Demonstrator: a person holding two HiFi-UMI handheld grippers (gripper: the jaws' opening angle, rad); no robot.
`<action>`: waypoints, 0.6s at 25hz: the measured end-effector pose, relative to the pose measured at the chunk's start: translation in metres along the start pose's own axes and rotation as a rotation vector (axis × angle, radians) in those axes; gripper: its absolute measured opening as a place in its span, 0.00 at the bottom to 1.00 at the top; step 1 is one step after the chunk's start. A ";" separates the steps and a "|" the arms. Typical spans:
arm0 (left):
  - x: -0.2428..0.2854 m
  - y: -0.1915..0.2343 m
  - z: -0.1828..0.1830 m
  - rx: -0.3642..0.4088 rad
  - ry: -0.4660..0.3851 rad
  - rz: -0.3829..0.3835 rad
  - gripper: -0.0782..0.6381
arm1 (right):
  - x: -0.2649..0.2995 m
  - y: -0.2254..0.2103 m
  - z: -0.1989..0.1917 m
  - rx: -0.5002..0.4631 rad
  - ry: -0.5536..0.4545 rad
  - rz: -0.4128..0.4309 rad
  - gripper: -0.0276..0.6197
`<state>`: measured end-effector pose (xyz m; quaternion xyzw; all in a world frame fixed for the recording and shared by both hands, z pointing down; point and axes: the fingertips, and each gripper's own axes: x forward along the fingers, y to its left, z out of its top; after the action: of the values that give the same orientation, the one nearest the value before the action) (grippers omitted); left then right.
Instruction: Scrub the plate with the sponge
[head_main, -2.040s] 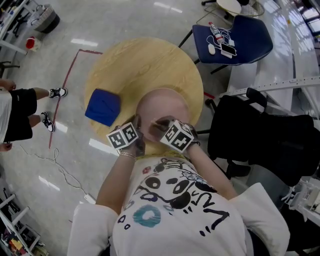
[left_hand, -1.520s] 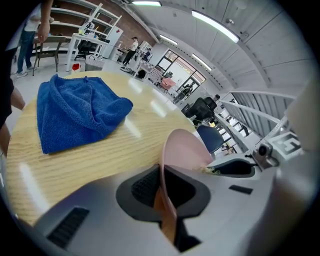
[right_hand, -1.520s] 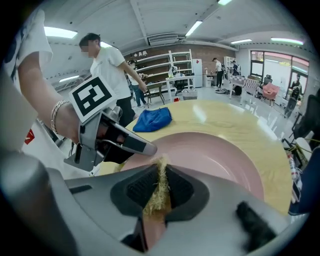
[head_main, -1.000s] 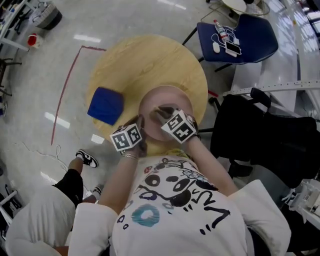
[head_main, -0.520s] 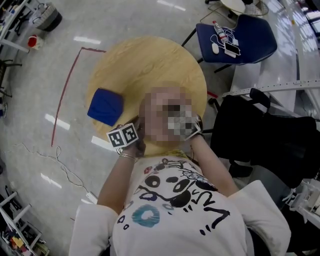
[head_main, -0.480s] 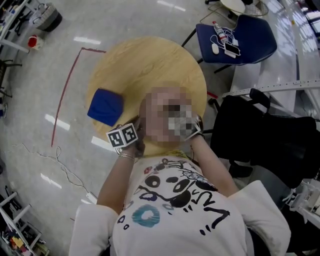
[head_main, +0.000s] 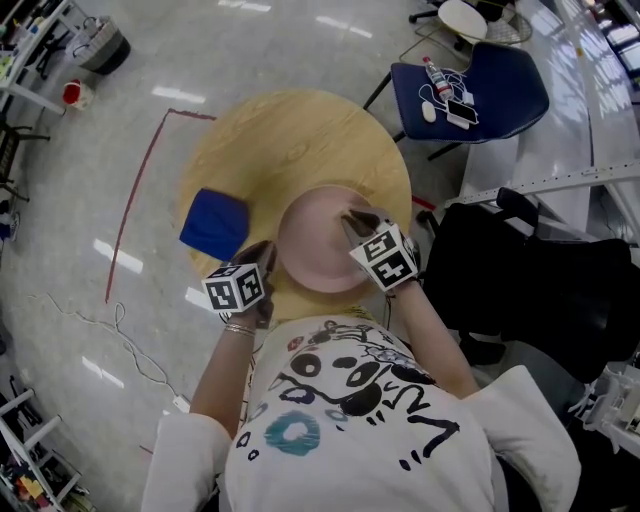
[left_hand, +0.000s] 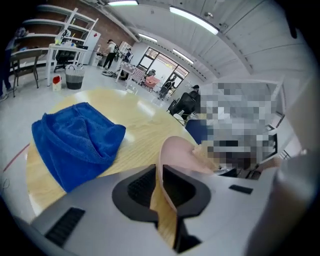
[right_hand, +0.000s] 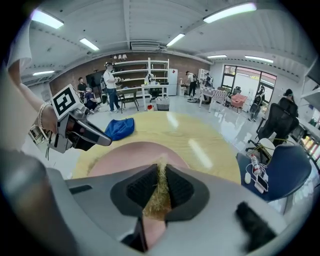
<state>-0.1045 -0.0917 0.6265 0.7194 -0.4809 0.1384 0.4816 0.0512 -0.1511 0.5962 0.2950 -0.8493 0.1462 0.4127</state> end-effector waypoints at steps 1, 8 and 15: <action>-0.005 -0.001 0.004 0.016 -0.005 0.002 0.16 | -0.005 0.000 0.007 -0.004 -0.018 0.001 0.14; -0.036 -0.033 0.048 0.138 -0.088 -0.071 0.15 | -0.048 0.001 0.064 -0.042 -0.193 0.001 0.14; -0.075 -0.097 0.111 0.234 -0.225 -0.258 0.15 | -0.111 0.006 0.122 -0.004 -0.381 0.034 0.14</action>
<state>-0.0912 -0.1341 0.4673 0.8370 -0.4162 0.0494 0.3518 0.0263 -0.1641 0.4337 0.3020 -0.9172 0.0929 0.2426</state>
